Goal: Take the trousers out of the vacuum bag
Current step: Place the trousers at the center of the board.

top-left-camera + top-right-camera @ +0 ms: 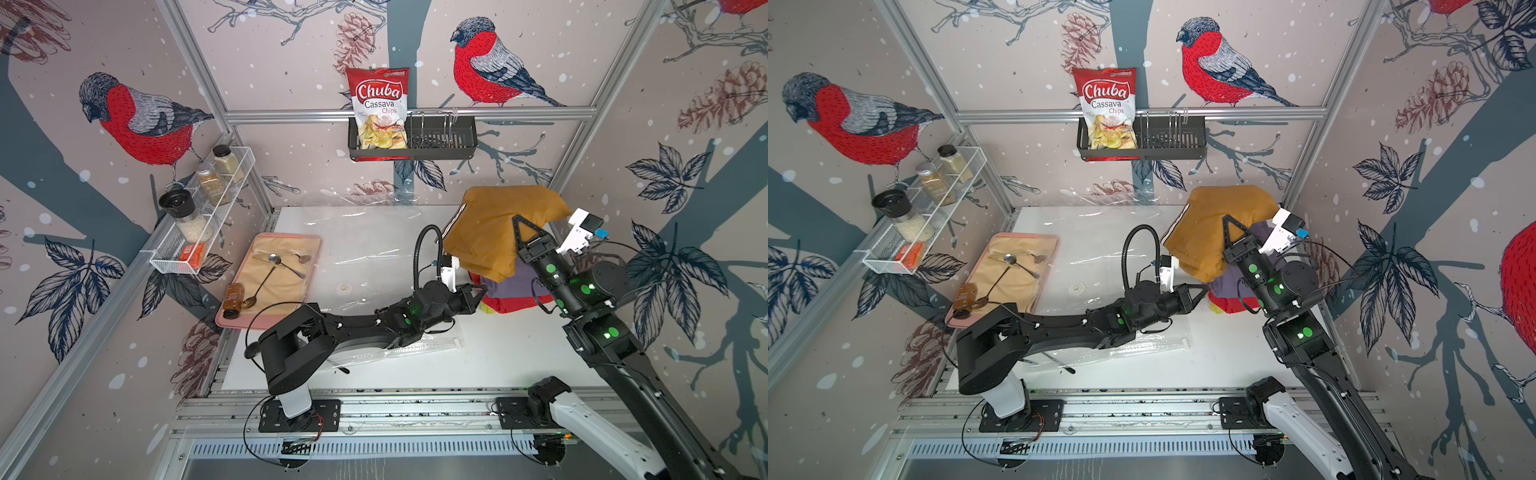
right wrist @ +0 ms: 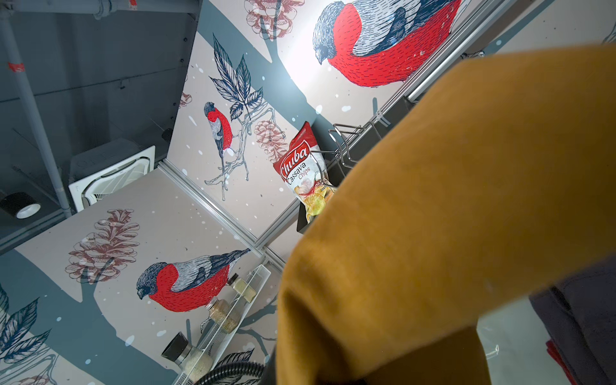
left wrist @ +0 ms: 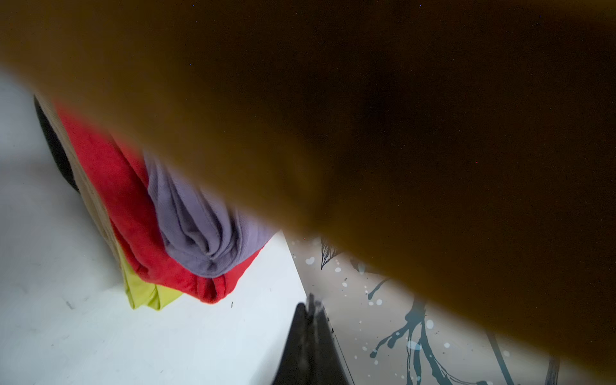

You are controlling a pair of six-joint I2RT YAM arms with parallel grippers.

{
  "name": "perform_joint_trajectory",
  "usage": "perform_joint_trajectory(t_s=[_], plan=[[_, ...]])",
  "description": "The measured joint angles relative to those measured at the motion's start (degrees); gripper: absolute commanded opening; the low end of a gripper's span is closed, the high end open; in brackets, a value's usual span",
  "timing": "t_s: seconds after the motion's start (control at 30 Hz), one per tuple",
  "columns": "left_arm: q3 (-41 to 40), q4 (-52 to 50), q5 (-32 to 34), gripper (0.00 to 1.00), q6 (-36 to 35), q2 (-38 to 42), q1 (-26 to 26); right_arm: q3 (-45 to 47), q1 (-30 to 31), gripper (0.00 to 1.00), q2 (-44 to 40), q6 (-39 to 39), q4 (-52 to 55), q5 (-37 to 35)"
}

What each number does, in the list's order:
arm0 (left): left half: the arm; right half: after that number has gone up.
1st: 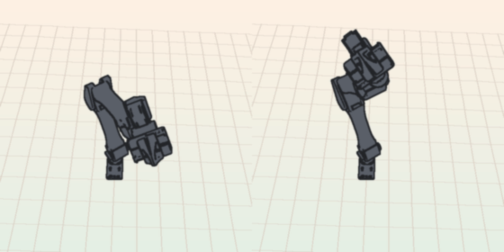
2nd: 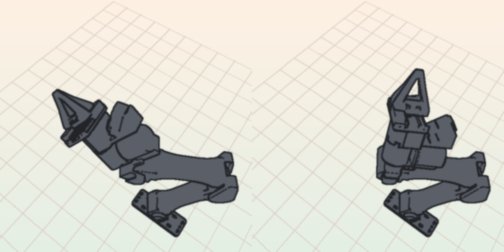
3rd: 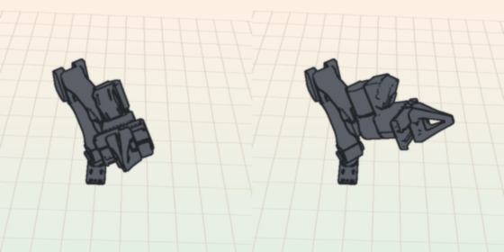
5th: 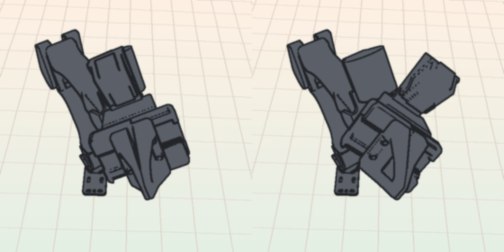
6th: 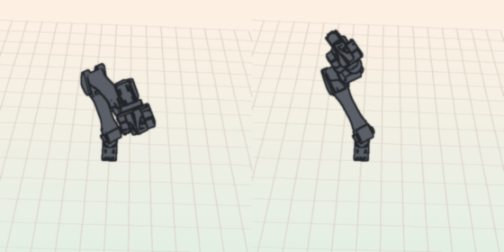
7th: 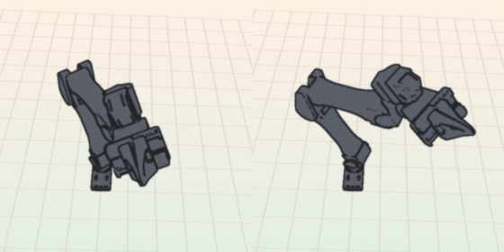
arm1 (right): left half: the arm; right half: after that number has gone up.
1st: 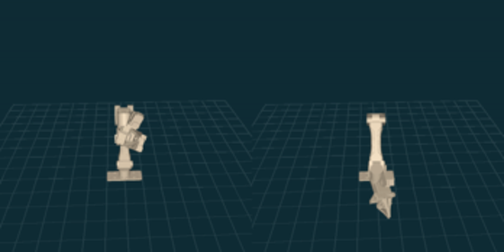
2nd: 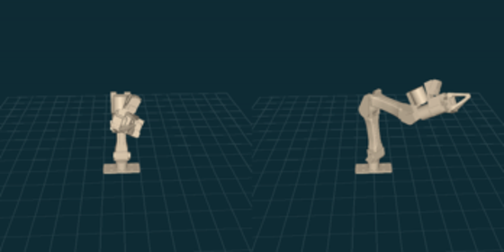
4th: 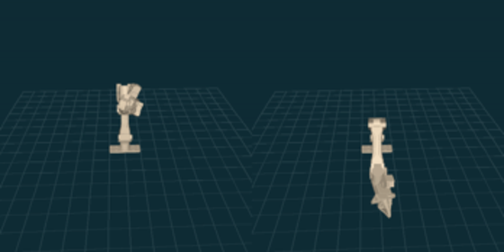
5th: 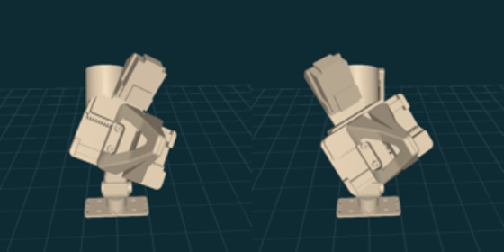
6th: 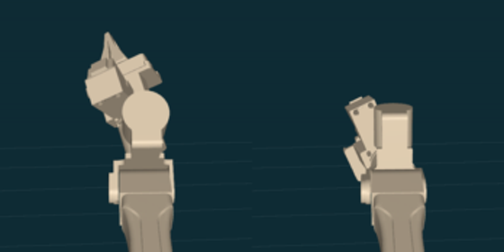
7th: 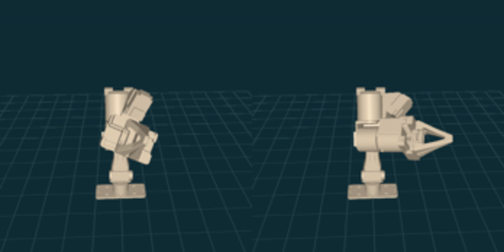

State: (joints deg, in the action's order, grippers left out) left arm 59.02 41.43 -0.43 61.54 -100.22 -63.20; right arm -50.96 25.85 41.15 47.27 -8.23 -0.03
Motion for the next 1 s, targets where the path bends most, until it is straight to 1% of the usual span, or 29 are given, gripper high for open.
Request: perform_joint_trajectory(t_s=[0.2,0.33,0.47,0.57,0.77,0.87,1.0], plan=[[5.97,3.41,0.35,0.0,1.62,-5.86,2.12,2.54,-0.24,0.0,-3.08,0.83,-0.17,-1.42],[9.4,3.28,-0.7,0.0,2.08,-8.76,4.46,2.89,-0.74,0.0,-5.38,0.55,0.66,-1.99],[12.63,3.06,-1.2,0.0,2.05,-10.58,6.58,2.89,-2.08,0.0,-5.9,-0.9,2.34,-2.78],[16.5,2.64,-2.62,0.0,2.03,-12.72,8.26,2.89,-3.76,0.0,-5.55,-1.81,3.39,-2.69],[26.12,-0.87,-4.11,0.0,0.9,-17.57,10.16,1.95,-9.73,0.0,-3.17,-3.65,3.34,0.26],[30.12,-2.27,-4.57,0.0,-0.13,-19.98,11.06,1.99,-14.49,0.0,-1.6,-3.69,2.64,3.89],[36.24,-4.09,-6.03,0.0,-0.55,-24.24,12.39,3.52,-22.38,0.0,0.76,-2.49,0.22,11.02]])
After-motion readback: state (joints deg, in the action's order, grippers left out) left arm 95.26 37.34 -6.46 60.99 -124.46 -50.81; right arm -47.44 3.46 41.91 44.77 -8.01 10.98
